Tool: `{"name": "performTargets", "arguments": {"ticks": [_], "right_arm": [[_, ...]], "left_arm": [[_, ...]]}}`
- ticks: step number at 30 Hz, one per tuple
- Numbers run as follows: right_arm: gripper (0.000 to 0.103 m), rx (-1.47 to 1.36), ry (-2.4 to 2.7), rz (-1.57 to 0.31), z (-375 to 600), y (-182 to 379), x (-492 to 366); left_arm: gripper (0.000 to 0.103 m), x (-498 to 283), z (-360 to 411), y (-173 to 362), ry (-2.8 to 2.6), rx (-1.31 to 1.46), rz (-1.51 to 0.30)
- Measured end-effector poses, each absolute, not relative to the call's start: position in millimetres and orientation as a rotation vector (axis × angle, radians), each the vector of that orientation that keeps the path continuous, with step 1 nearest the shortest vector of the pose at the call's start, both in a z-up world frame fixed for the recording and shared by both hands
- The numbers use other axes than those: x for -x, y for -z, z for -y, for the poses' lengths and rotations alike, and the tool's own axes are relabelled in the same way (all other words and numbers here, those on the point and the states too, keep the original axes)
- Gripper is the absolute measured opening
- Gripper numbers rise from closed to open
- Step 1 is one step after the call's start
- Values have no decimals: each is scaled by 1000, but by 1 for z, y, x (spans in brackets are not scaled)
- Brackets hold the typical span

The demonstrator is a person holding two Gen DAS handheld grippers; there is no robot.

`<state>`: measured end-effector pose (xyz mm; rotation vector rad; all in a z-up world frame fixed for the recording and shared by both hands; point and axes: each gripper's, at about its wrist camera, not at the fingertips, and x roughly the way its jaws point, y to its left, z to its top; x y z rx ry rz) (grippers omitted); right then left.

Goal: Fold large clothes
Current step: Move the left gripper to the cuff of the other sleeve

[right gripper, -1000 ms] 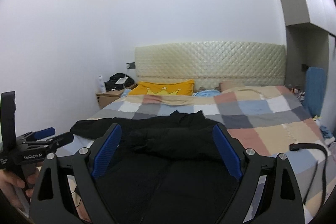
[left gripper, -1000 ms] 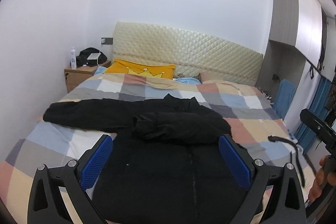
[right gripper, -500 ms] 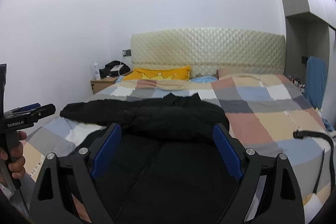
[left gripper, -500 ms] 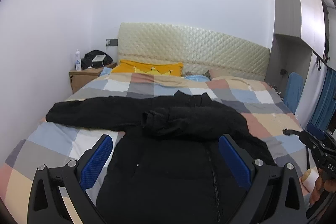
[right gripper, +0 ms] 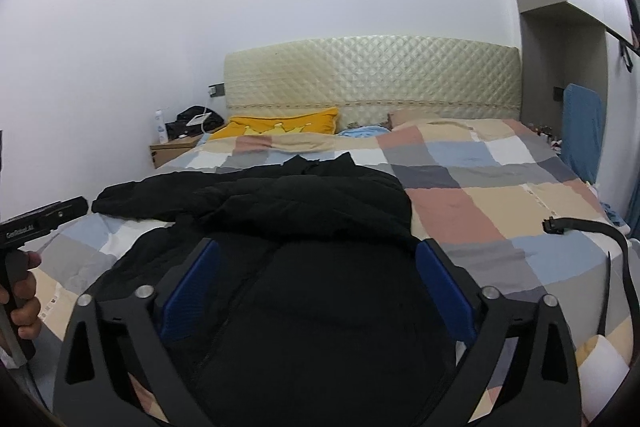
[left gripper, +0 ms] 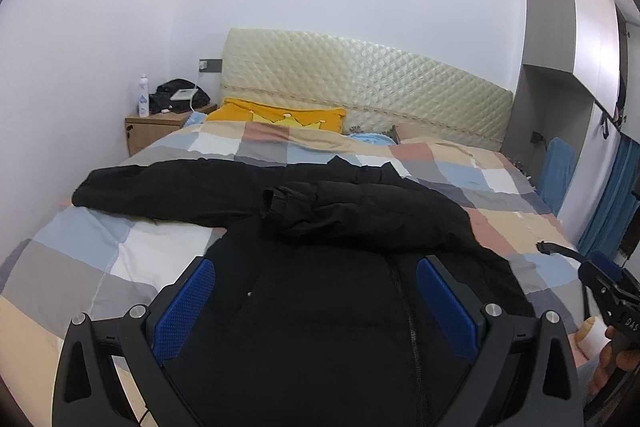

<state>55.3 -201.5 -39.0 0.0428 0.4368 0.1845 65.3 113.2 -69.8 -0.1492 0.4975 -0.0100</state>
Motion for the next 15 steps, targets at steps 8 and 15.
{"name": "performTargets", "arguments": {"ticks": [8,15], "right_arm": [[100,-68,-184,-476,211,51,-66],[102,-56,-155,-463,215,54,-67]], "left_arm": [[102,-87,-116,80,26,184,-568],[102,-130,-118,74,46,119,-645]]}}
